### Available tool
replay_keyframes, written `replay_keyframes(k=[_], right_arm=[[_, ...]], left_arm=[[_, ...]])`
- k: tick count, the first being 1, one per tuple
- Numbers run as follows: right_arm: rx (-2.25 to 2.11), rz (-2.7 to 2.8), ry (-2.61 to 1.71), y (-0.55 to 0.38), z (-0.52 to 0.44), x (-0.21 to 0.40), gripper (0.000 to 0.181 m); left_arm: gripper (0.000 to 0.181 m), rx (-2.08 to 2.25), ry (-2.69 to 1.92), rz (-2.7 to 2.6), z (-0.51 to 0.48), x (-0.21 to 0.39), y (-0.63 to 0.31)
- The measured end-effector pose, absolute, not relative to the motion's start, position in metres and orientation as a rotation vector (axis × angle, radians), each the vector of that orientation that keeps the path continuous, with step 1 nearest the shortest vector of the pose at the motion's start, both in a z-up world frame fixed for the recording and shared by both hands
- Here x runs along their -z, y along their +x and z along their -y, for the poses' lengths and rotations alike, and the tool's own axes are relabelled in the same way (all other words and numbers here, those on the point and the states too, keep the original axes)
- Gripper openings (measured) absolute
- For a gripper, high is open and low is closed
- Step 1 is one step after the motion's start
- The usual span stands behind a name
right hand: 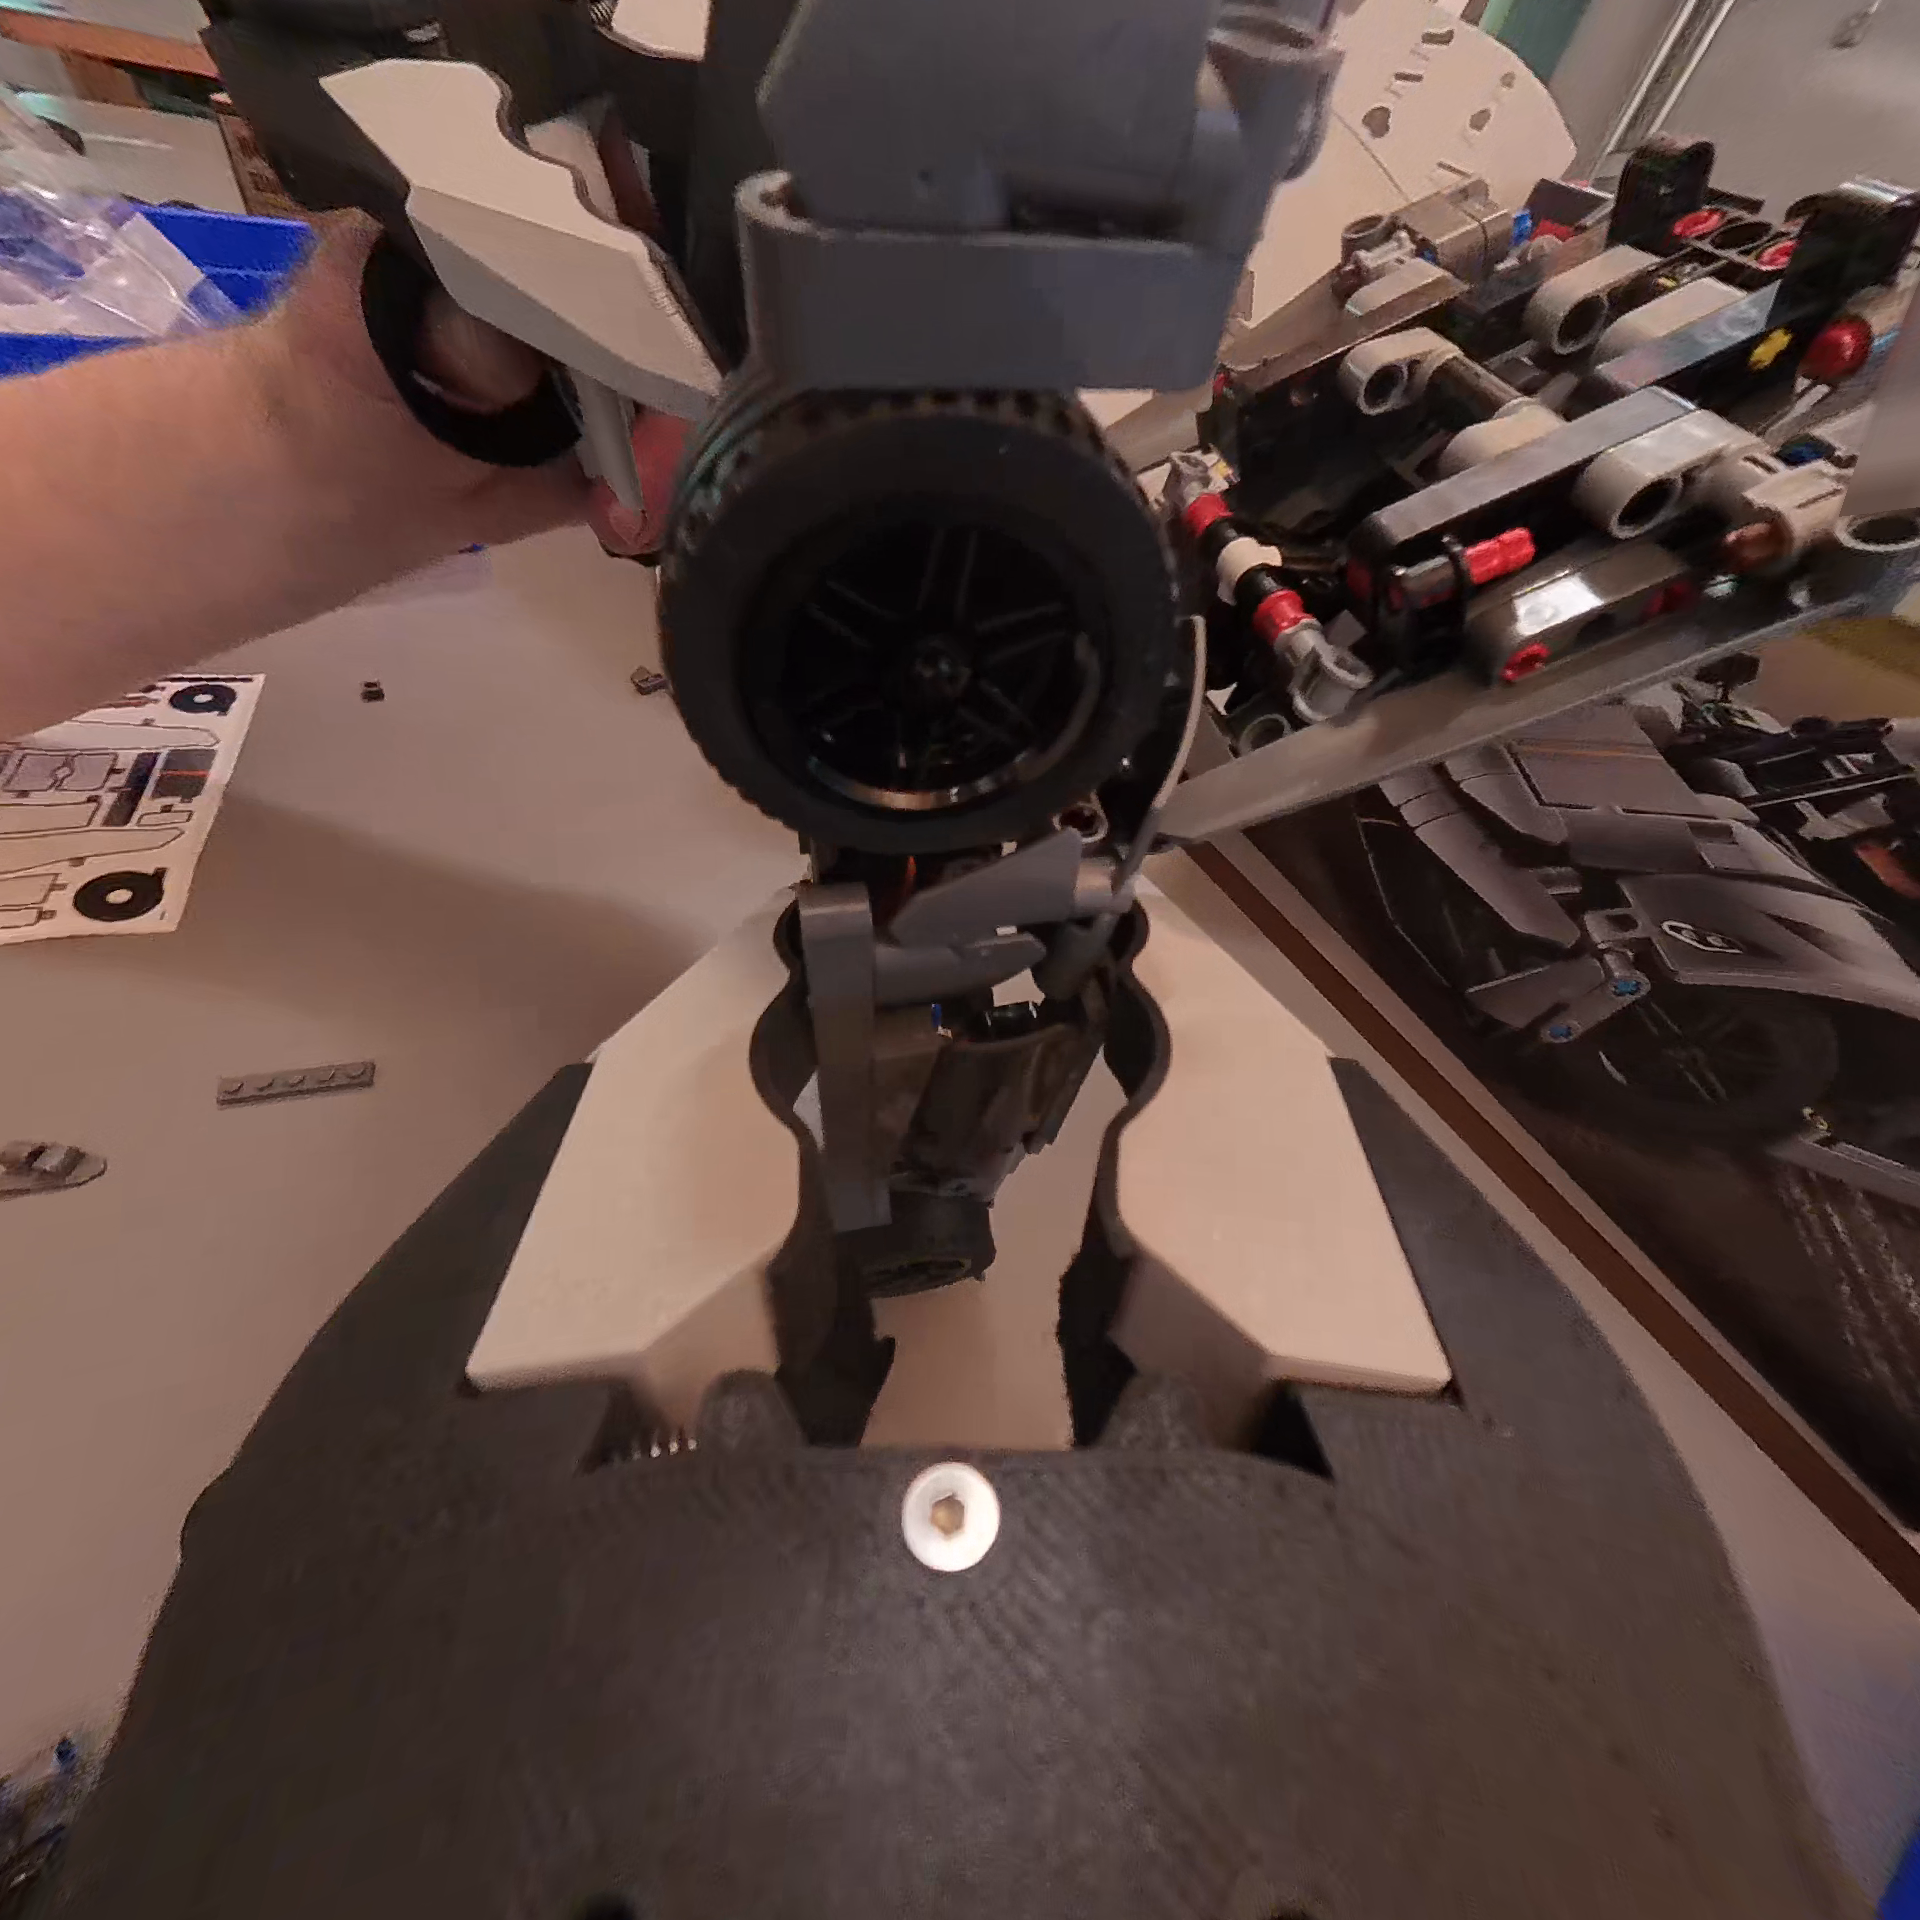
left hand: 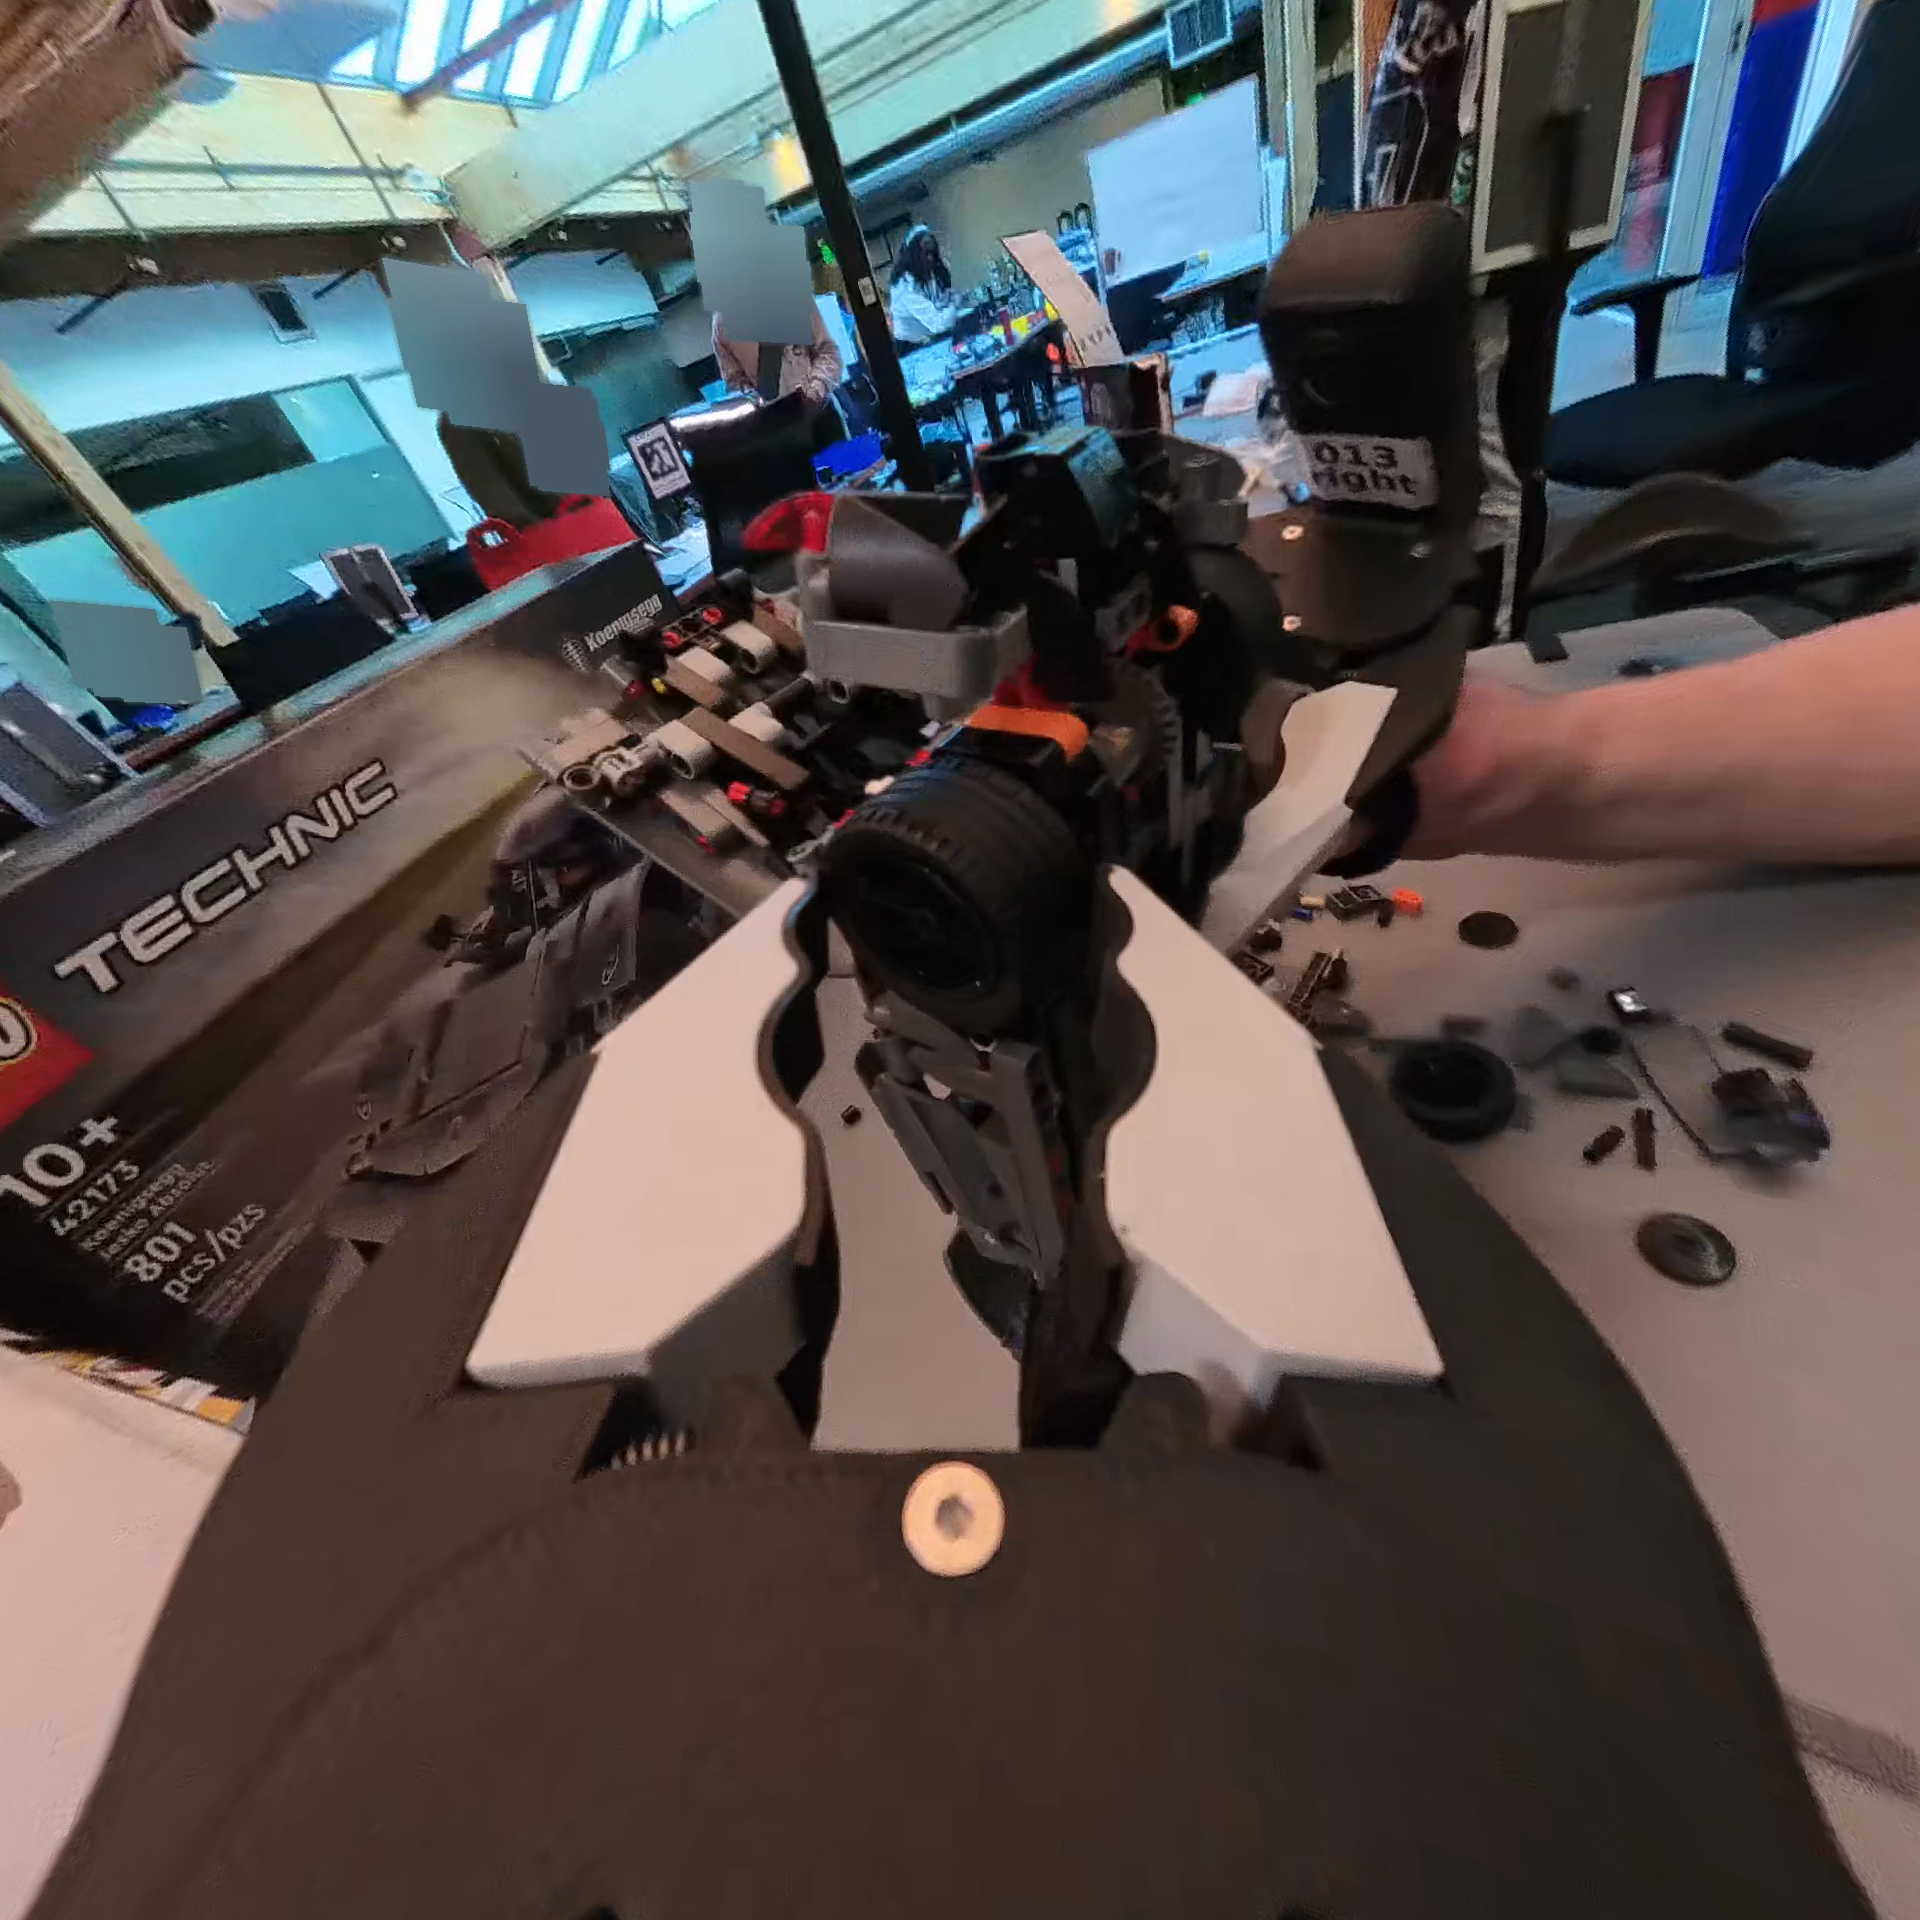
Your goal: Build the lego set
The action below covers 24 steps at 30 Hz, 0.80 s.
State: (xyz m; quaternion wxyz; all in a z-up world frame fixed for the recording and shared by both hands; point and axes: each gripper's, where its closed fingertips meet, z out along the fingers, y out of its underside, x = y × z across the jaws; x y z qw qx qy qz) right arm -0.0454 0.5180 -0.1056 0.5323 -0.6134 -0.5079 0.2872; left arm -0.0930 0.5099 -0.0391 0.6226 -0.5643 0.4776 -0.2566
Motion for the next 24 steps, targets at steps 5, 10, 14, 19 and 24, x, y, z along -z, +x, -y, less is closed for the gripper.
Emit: replay_keyframes(k=[5,10,14,19,24], right_arm=[[-0.705,1.229,-1.487,-0.042,-0.519,0.106,0.056],[-0.673,1.201,-1.493,-0.022,-0.522,0.086,0.059],[-0.667,1.133,-1.483,-0.005,-0.519,0.06,0.048],[-0.557,1.053,-1.495,0.003,-0.528,0.043,0.052],[-0.417,1.028,-1.481,0.003,-0.542,0.04,0.056]], left_arm=[[0.048,0.582,-1.356,-1.121,-0.51,0.04,-0.092],[0.047,0.619,-1.427,-1.045,-0.52,0.039,-0.092],[0.047,0.682,-1.475,-0.987,-0.529,0.038,-0.088],[0.047,0.674,-1.532,-0.949,-0.541,0.037,-0.084],[0.047,0.692,-1.539,-0.937,-0.548,0.035,-0.077]])
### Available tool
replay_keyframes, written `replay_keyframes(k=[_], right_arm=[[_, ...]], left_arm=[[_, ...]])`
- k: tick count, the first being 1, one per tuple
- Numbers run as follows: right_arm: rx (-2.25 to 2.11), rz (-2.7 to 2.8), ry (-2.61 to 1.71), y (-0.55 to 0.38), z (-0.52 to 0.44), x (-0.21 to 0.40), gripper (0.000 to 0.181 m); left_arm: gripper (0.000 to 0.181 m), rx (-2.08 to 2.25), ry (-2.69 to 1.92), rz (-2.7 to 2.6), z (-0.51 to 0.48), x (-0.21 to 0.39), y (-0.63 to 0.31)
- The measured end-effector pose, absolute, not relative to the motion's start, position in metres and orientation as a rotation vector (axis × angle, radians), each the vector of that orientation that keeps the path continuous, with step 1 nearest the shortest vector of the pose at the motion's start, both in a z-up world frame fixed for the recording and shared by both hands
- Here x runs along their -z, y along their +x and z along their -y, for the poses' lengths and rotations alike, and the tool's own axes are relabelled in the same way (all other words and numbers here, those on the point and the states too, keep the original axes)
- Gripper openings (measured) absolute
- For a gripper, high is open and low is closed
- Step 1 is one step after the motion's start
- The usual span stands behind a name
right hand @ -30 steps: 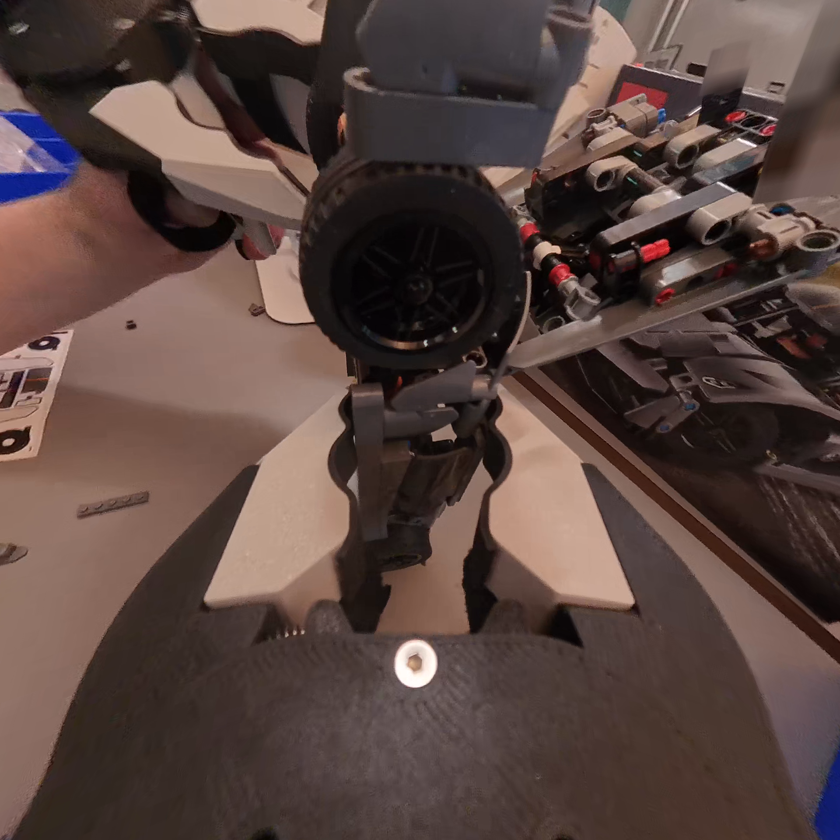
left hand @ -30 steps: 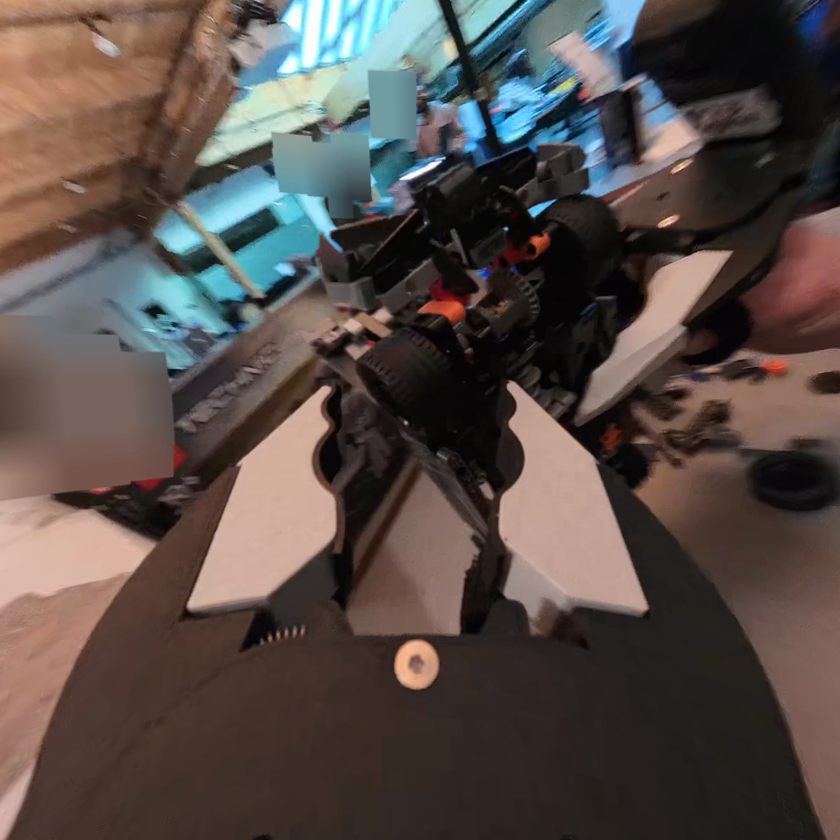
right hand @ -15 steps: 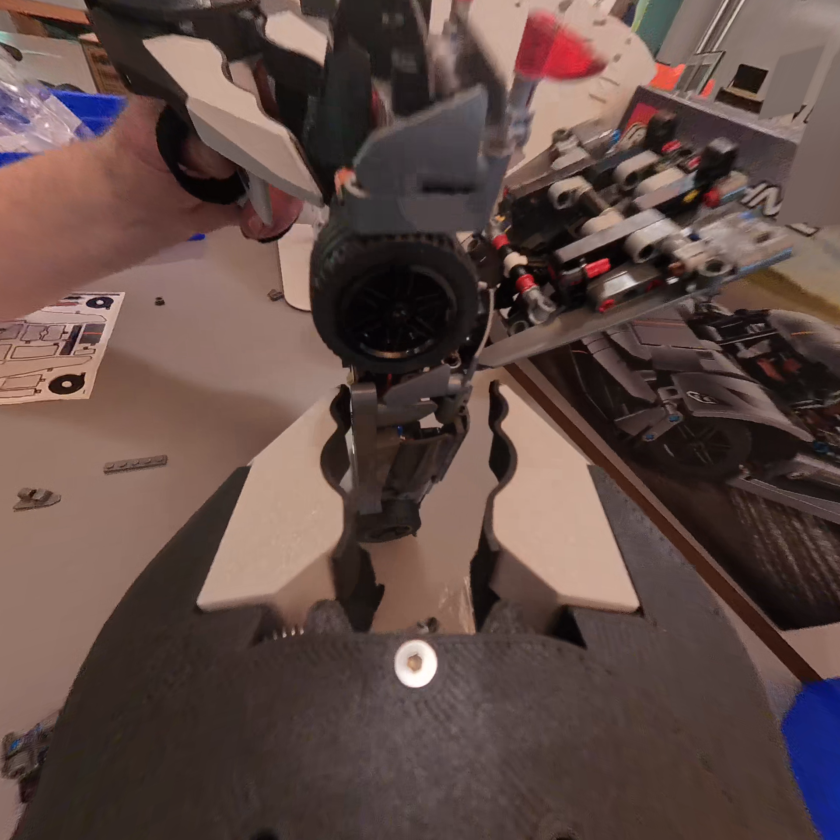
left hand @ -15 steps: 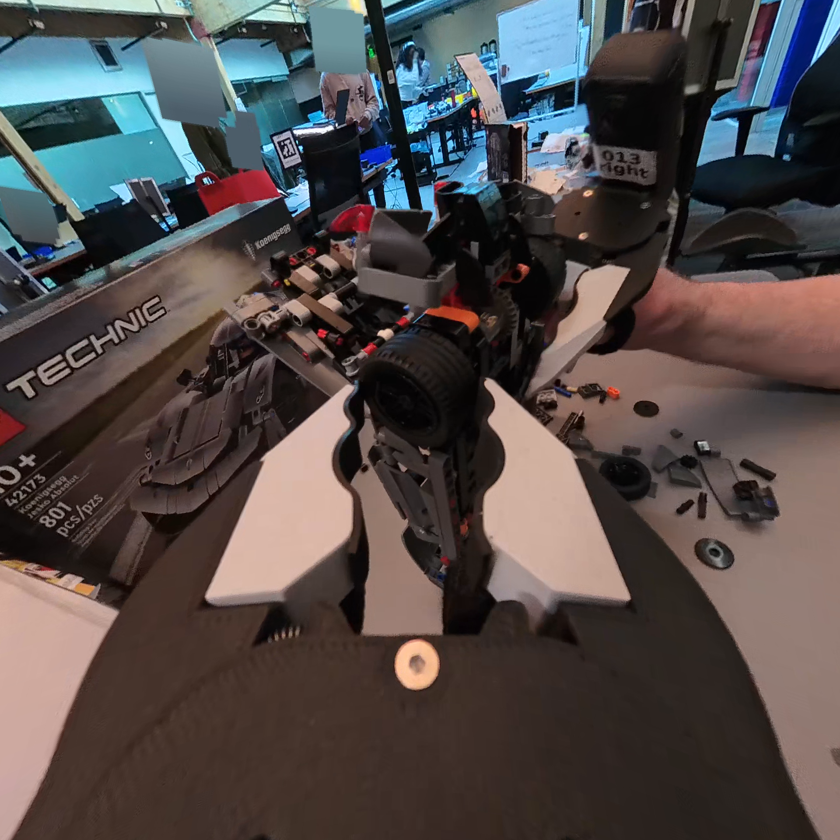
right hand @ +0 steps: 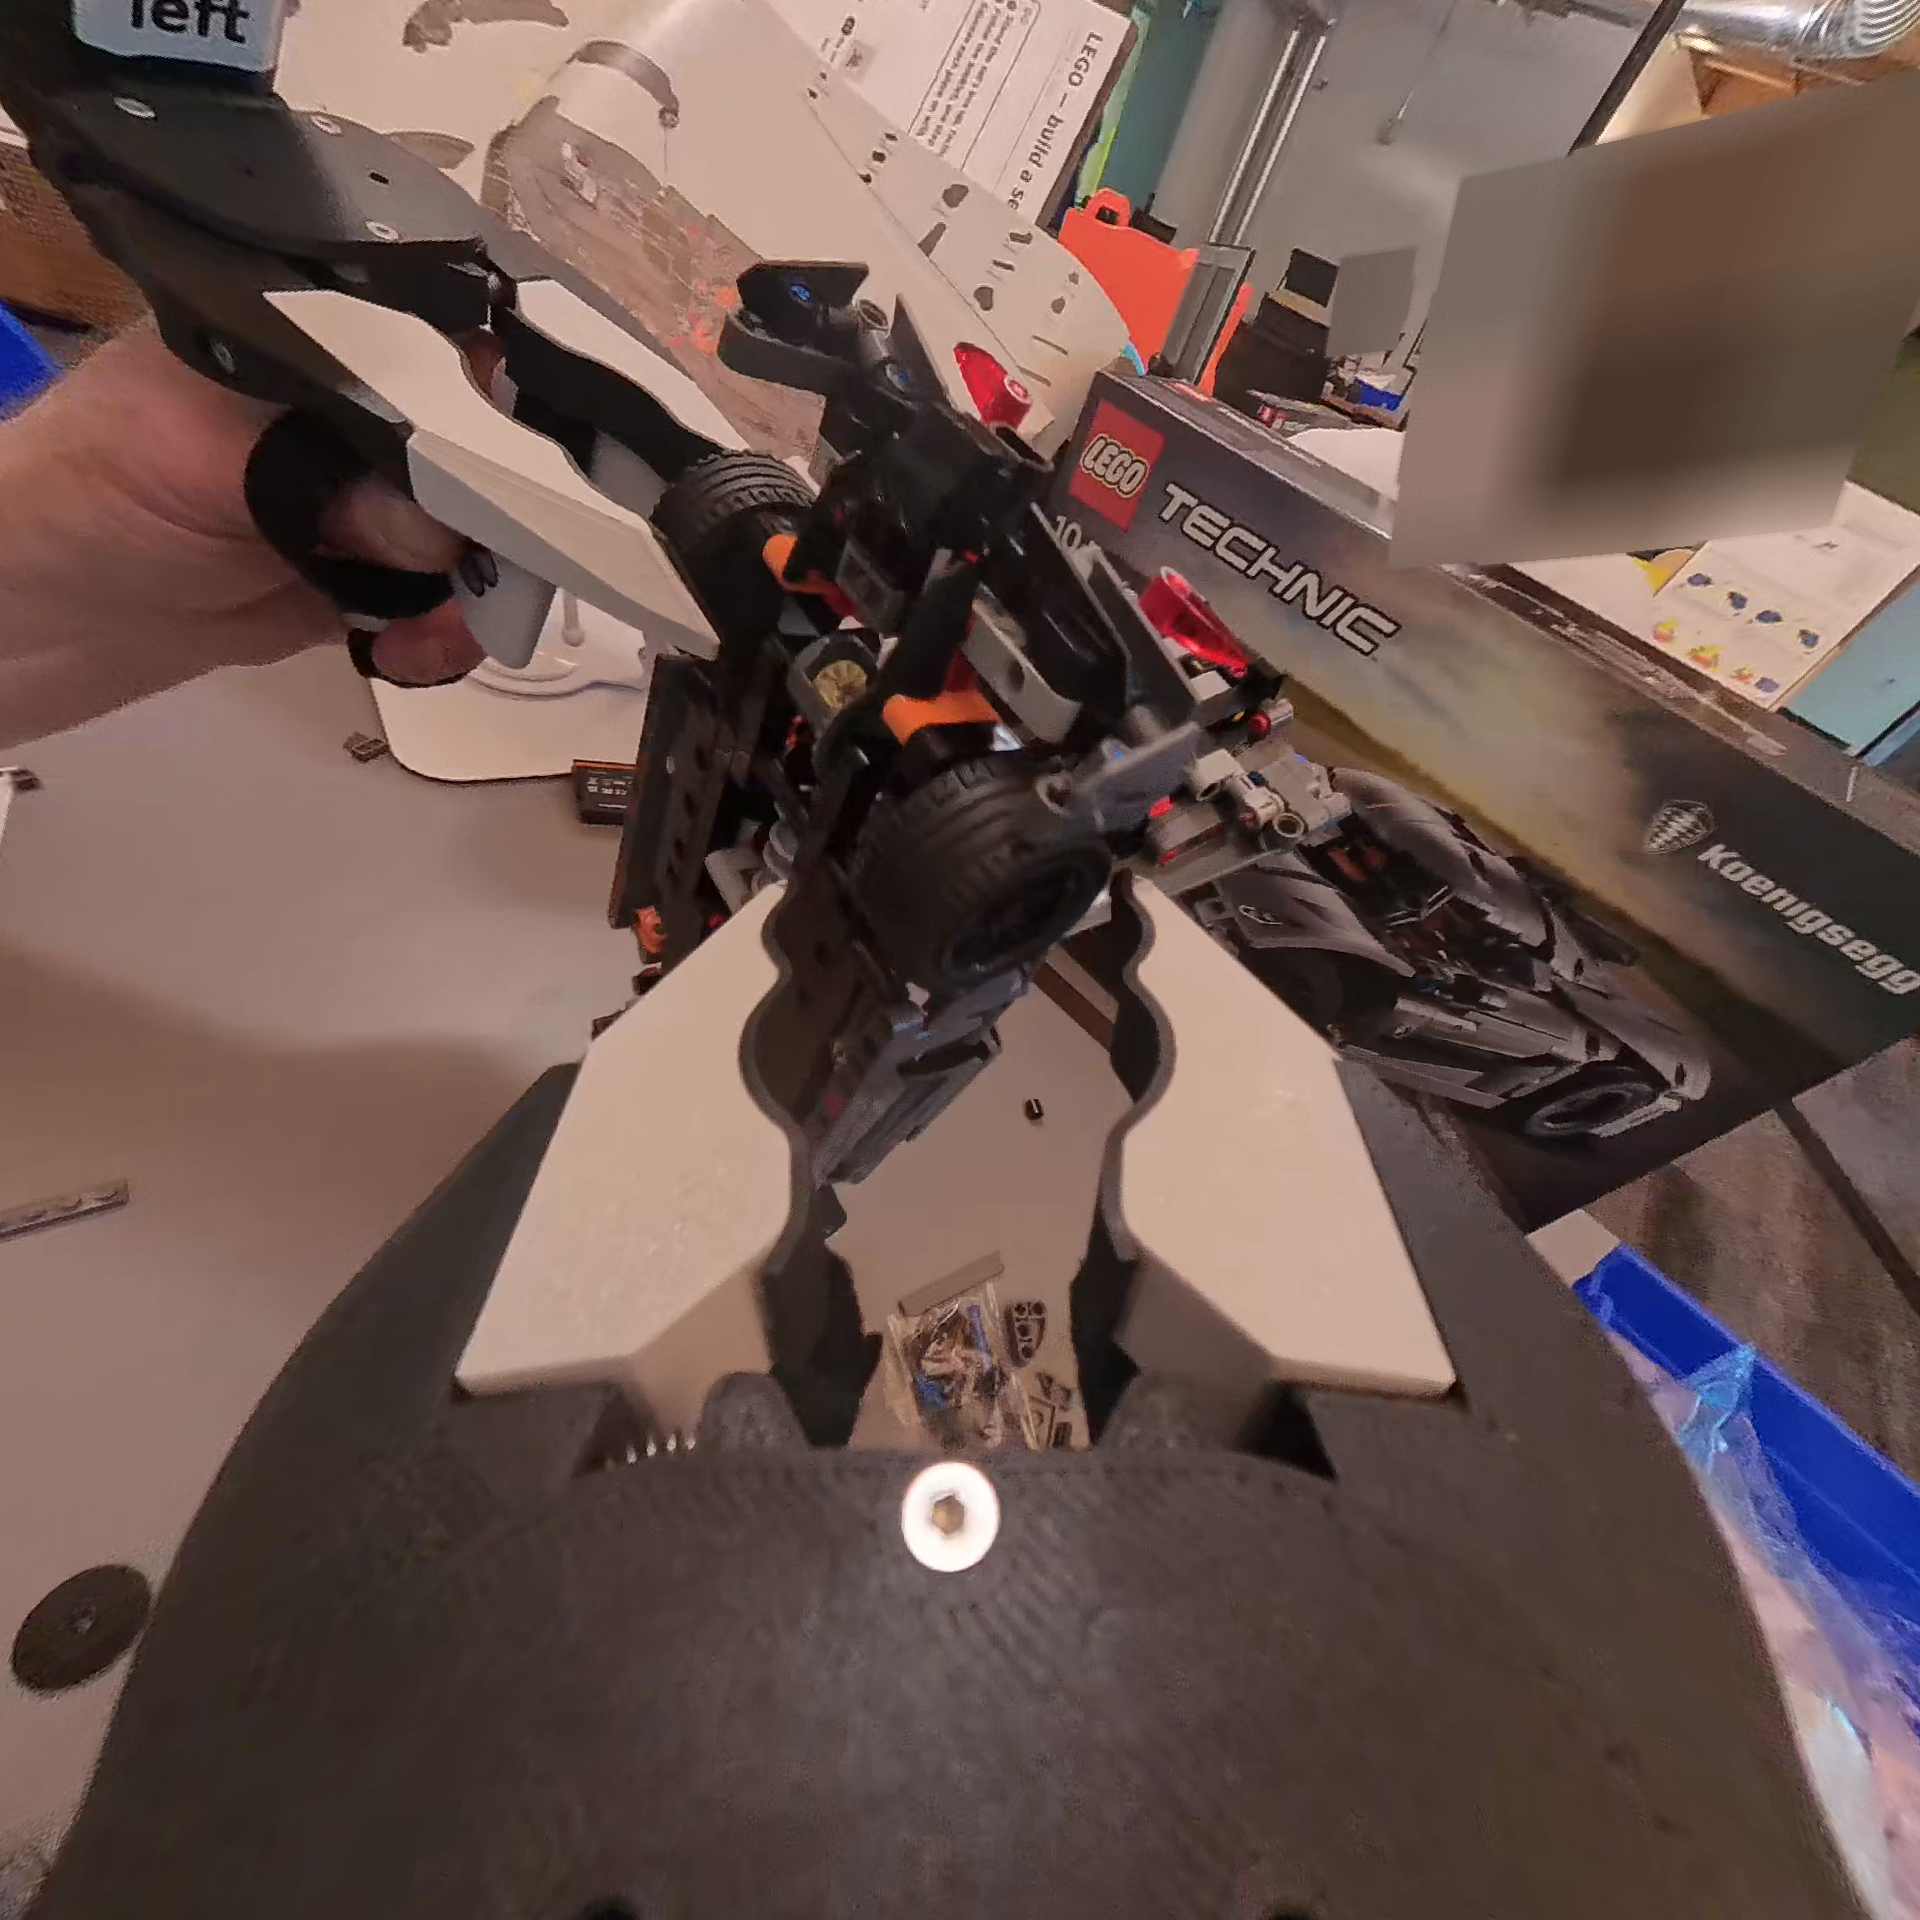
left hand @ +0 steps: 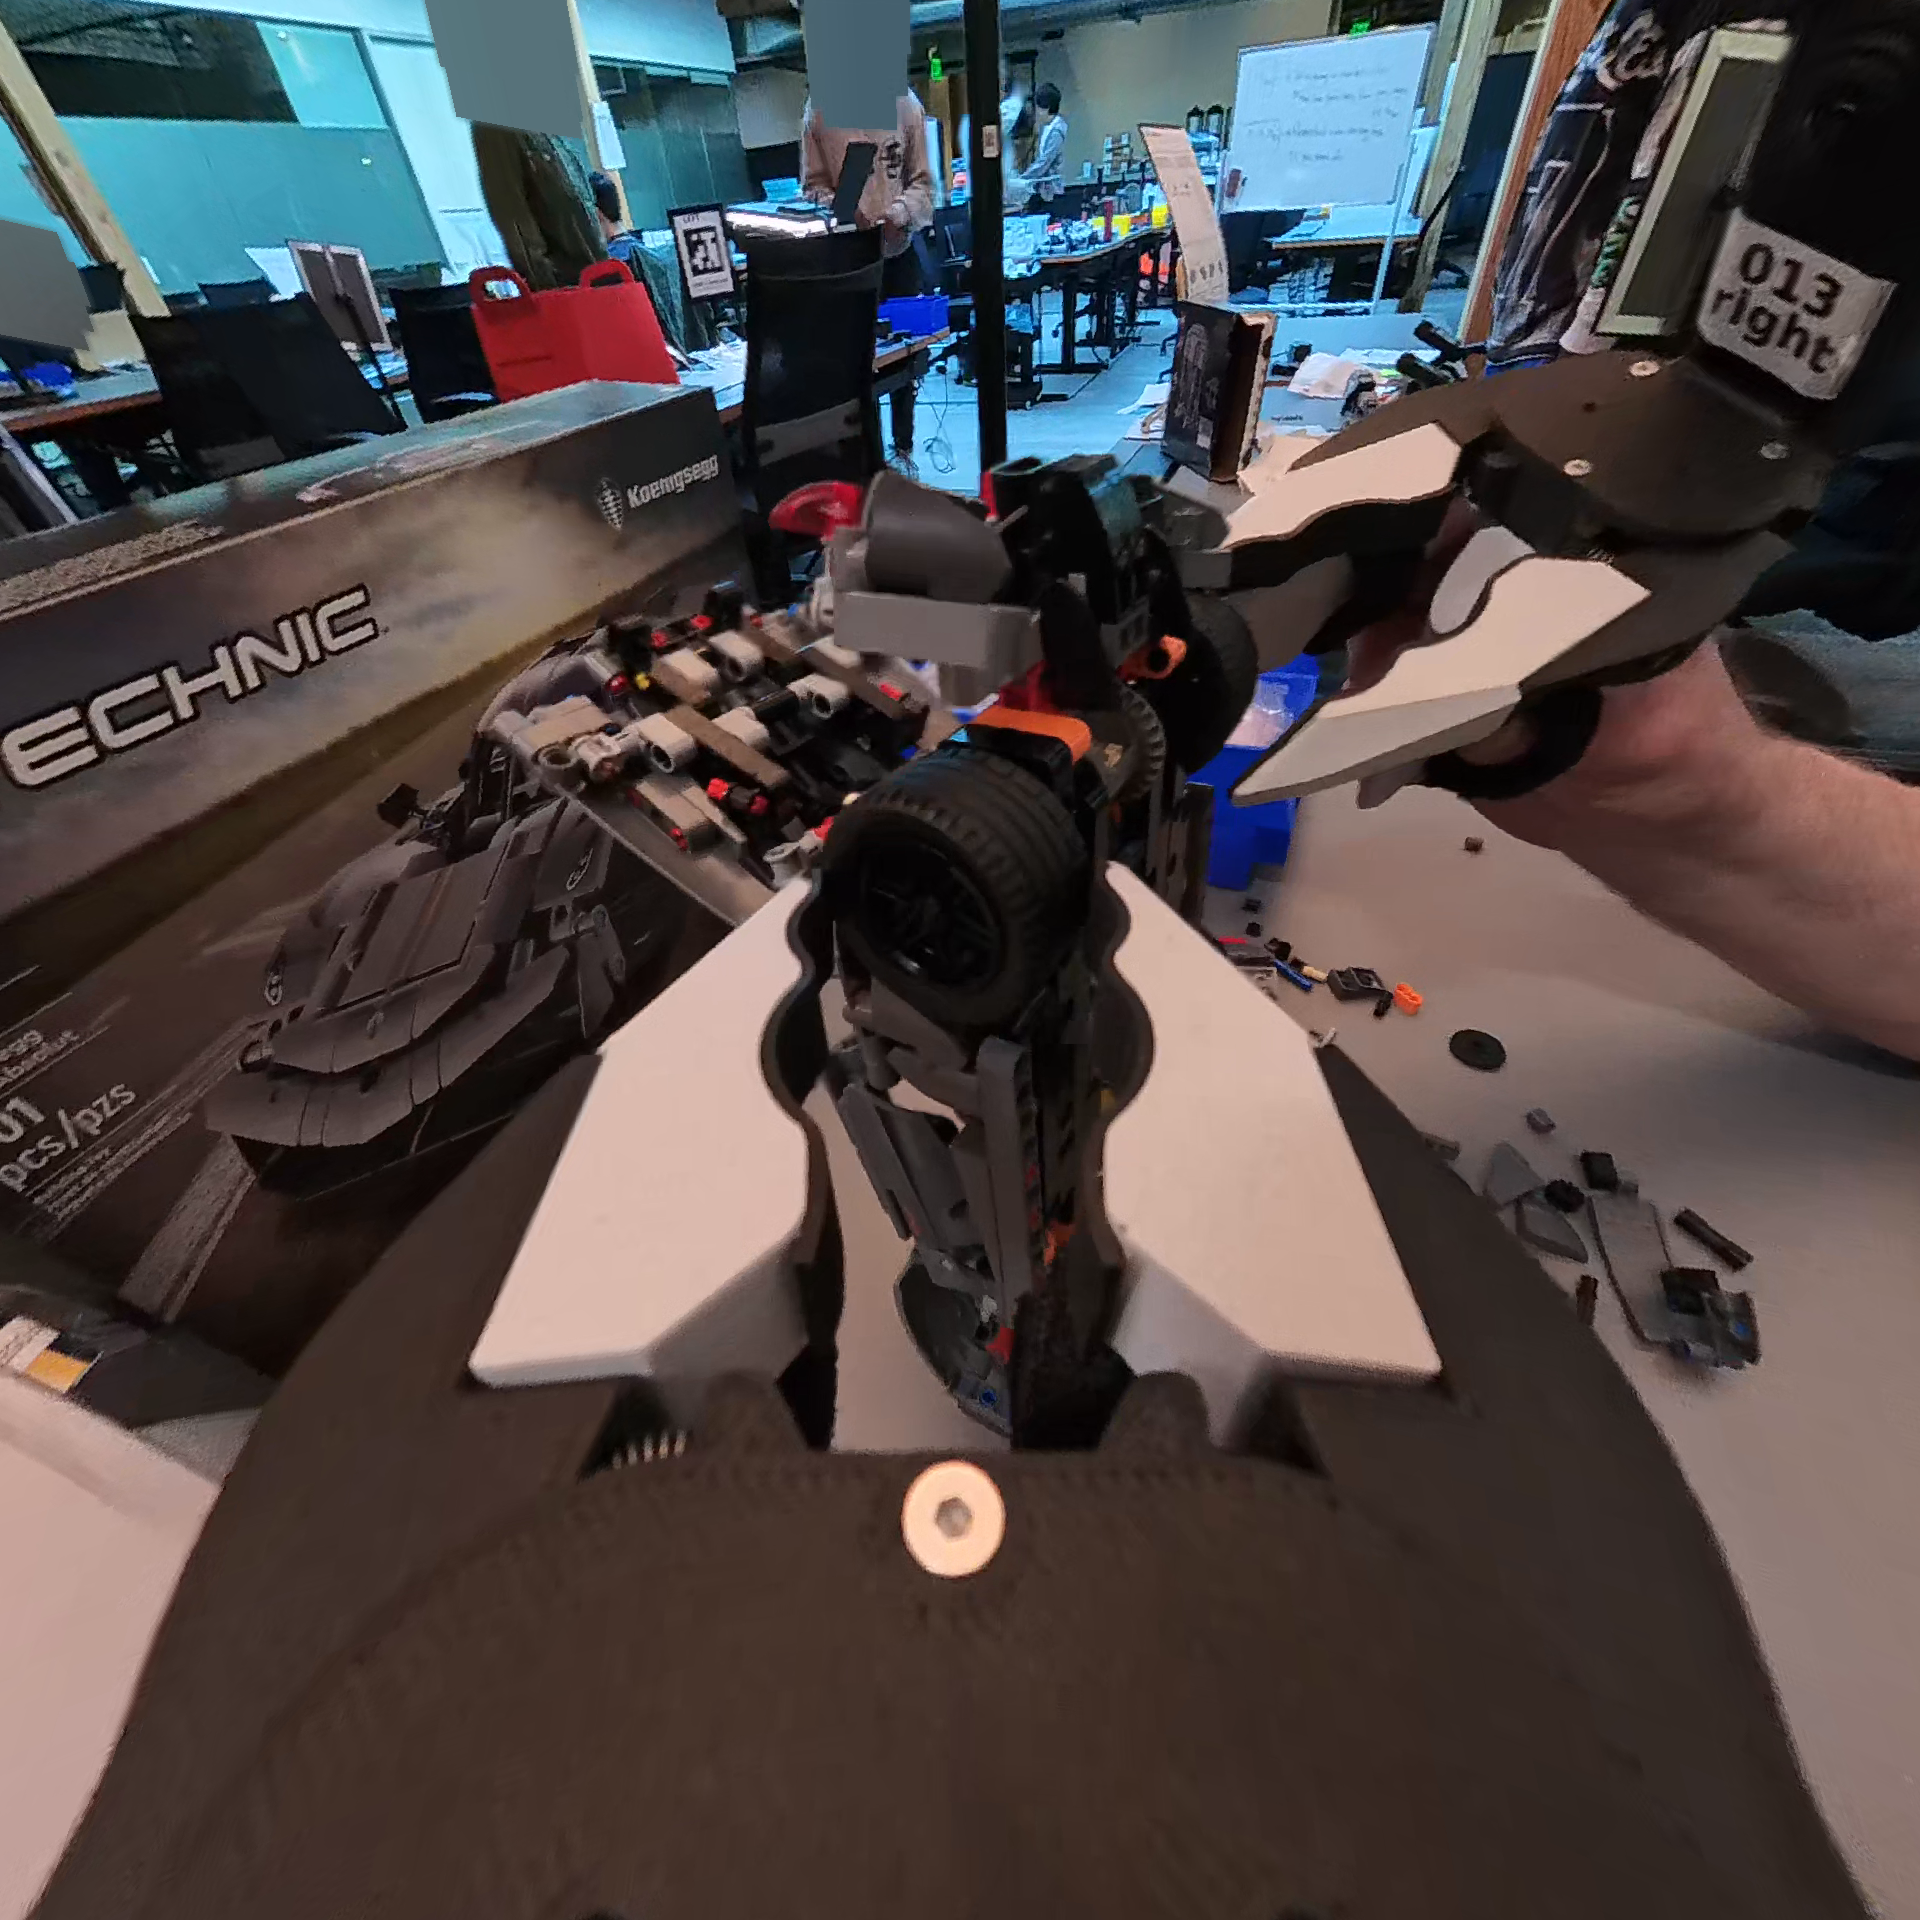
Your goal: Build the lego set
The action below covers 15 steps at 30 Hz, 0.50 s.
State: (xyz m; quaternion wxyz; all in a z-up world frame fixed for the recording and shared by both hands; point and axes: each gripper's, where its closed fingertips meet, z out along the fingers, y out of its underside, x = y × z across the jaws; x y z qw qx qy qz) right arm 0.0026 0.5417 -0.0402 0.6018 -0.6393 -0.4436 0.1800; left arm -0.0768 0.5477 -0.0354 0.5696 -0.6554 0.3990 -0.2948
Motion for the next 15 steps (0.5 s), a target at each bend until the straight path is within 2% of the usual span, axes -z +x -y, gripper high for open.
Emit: replay_keyframes(k=[3,15], right_arm=[[-0.368,1.022,-1.49,0.003,-0.549,0.04,0.049],[-0.374,1.098,-1.507,0.009,-0.553,0.043,0.047]], left_arm=[[0.047,0.695,-1.541,-0.944,-0.551,0.035,-0.072],[0.047,0.659,-1.516,-0.994,-0.547,0.034,-0.065]])
